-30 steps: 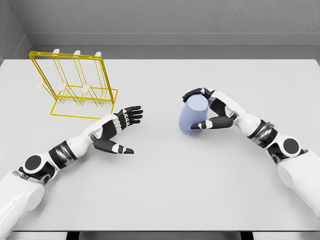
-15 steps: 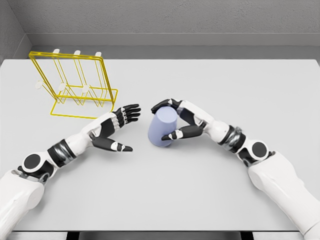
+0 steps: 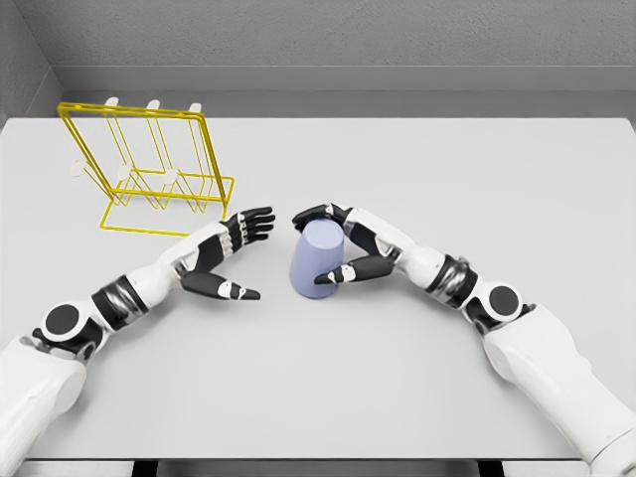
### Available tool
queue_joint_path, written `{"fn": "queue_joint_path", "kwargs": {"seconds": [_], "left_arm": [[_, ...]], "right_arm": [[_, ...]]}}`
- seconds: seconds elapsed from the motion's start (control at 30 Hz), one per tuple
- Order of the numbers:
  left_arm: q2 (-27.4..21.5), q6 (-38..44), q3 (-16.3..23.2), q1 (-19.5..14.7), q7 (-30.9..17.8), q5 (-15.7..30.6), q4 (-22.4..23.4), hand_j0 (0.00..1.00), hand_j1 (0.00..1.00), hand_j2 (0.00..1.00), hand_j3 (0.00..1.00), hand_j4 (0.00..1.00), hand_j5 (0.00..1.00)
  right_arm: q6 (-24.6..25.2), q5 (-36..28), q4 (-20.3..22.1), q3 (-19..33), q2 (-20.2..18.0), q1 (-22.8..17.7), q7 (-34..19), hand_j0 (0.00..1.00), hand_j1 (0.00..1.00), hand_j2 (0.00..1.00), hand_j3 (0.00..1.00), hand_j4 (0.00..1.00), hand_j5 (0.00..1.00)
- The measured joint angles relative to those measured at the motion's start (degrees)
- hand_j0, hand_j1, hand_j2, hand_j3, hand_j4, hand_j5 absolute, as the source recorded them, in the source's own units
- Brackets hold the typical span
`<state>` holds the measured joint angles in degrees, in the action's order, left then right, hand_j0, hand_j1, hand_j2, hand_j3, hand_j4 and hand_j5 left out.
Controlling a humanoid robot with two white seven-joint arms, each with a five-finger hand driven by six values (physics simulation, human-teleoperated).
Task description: Place the cup on the cup holder with both arms
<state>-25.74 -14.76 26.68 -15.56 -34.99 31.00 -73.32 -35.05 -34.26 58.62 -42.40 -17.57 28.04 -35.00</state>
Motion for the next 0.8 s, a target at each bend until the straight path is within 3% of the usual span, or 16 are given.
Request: {"fn": "queue_joint_path", "kwargs": {"seconds": [0.27, 0.6, 0.8], "left_arm": [[2.1, -0.2, -2.3, 0.2, 0.0, -3.0, 0.0, 1.0, 1.0, 1.0, 1.0, 1.0, 1.0], [7.6, -0.3, -2.4, 0.4, 0.0, -4.9, -0.1, 1.0, 1.0, 1.0, 1.0, 1.0, 1.0], [9.9, -0.2, -2.3, 0.4, 0.0, -6.6, 0.0, 1.0, 1.0, 1.0, 1.0, 1.0, 1.0]], "right_arm": [[0.0, 0.3, 0.2, 1.4, -1.1, 0.4, 0.0, 1.0, 1.0, 1.0, 1.0, 1.0, 1.0], [0.0, 0.3, 0.2, 4.8, -10.6, 1.0, 0.0, 1.0, 1.0, 1.0, 1.0, 1.0, 1.0], [0.0, 0.1, -0.2, 6.9, -15.5, 4.7, 0.0, 1.0, 1.0, 1.0, 1.0, 1.0, 1.0]]}}
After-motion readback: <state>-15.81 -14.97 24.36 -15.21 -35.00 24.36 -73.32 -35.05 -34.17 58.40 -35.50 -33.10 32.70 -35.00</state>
